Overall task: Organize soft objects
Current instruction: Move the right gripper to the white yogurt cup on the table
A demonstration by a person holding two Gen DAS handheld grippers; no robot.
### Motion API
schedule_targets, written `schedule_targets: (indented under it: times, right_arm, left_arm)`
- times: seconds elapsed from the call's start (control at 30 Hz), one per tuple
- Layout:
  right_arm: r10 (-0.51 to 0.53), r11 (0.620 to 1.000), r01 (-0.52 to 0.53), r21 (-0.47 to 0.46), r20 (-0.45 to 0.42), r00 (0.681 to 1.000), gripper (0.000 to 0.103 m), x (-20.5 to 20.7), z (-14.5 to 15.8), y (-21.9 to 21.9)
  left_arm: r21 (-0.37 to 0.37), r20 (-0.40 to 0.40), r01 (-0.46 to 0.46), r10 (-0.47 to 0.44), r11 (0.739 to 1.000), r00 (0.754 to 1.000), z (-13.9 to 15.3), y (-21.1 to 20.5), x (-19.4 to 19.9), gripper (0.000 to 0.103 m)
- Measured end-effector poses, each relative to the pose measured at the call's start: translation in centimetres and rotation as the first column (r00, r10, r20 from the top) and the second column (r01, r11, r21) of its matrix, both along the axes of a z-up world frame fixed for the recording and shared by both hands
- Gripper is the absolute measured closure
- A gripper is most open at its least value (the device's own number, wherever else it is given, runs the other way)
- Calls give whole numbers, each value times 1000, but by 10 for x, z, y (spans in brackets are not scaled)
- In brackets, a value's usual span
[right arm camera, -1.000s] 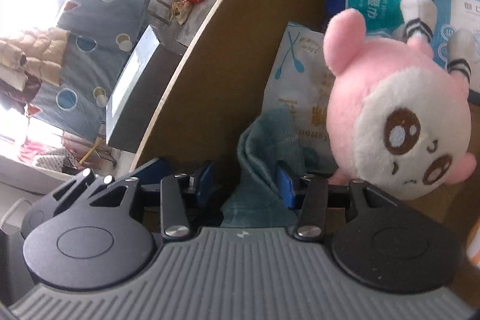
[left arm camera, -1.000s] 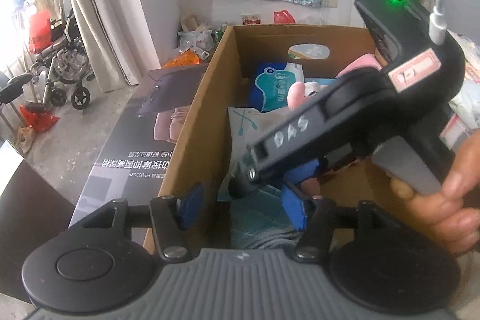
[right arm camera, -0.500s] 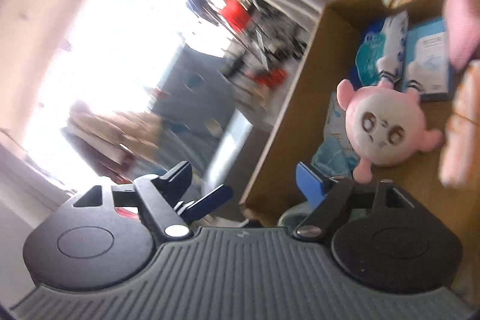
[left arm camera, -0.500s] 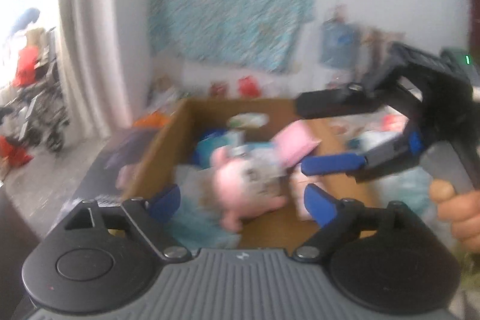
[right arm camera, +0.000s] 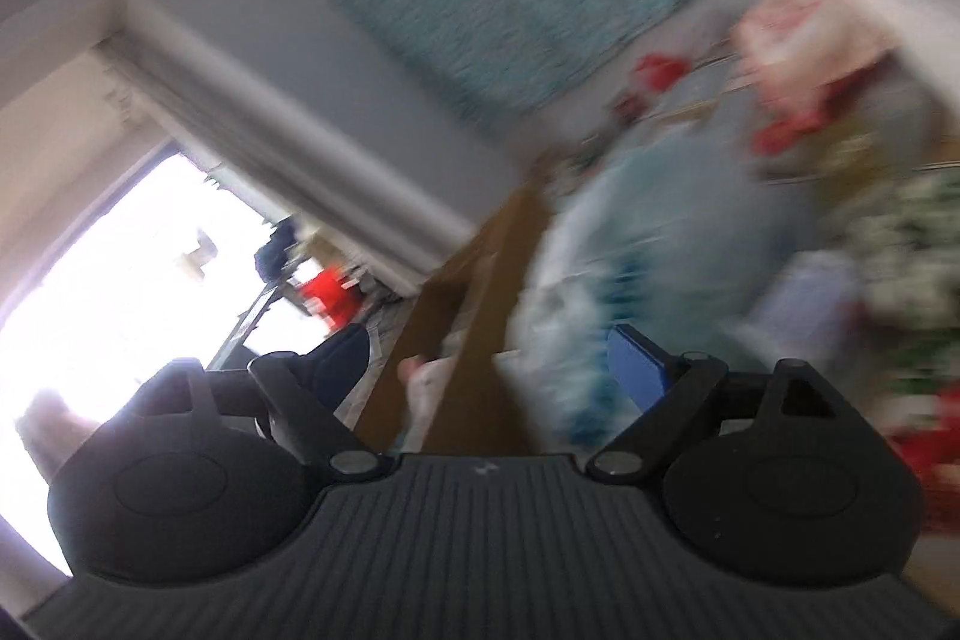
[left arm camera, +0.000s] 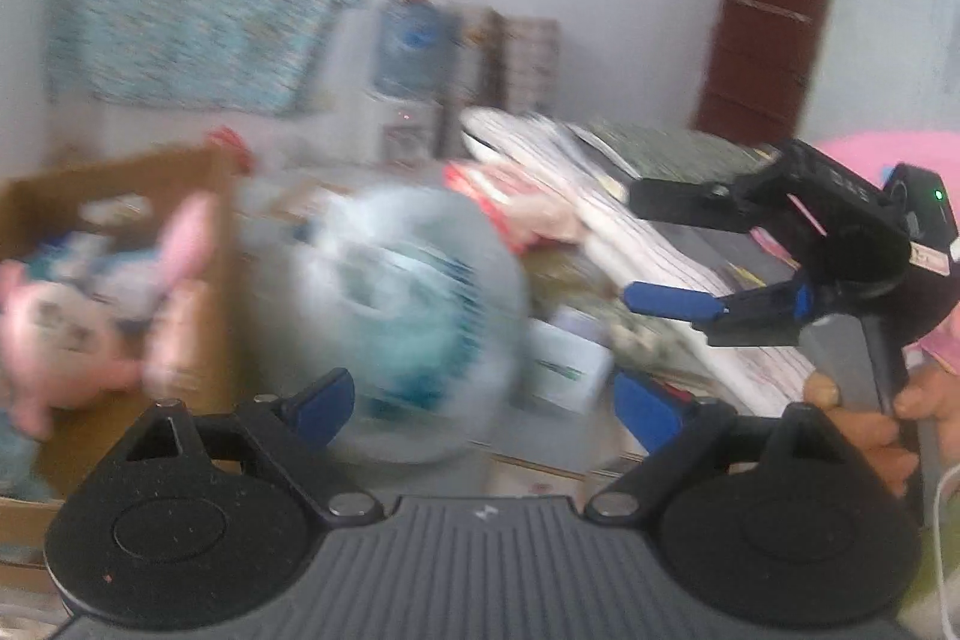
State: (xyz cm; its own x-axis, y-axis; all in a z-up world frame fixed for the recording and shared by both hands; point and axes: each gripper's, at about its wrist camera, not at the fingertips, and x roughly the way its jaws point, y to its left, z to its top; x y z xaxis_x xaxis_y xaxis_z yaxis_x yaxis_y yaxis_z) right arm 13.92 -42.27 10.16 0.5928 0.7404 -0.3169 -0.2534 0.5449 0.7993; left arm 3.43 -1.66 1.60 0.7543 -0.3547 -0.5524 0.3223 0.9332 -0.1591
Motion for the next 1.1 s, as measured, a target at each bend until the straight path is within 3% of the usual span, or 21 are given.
schedule_targets:
  times: [0.17,0.37,0.53,0.63,0.8,1.1]
  right_arm:
    - [-66,997,63,-38,-69,995,16,-1,-34,-10]
    - [-90,990,87,-113,-20,996,18,21,-37,1]
    - [-104,978,97,-186,-29,994,30,57,-47,6]
    - [-116,964,100,-247,-50,992,36,75,-56,10]
    - [-117,934,75,-348,-100,988,45,91,-68,16]
    - [-74,905,17,-425,-117,990,44,86,-65,31]
  left_arm:
    - [55,-47,77,-74,996,996,-36,-55,16,15]
    - [95,-36,104,-101,990,994,-57,-82,35,29]
    - [71,-49,99,-96,993,994,-62,-89,61,56]
    - [53,-61,109,-106,993,993,-64,-94,71,65]
    - [47,-70,122,-118,991,991,-71,-99,83,72]
    - [26,-59,116,-114,993,992,-76,-95,84,74]
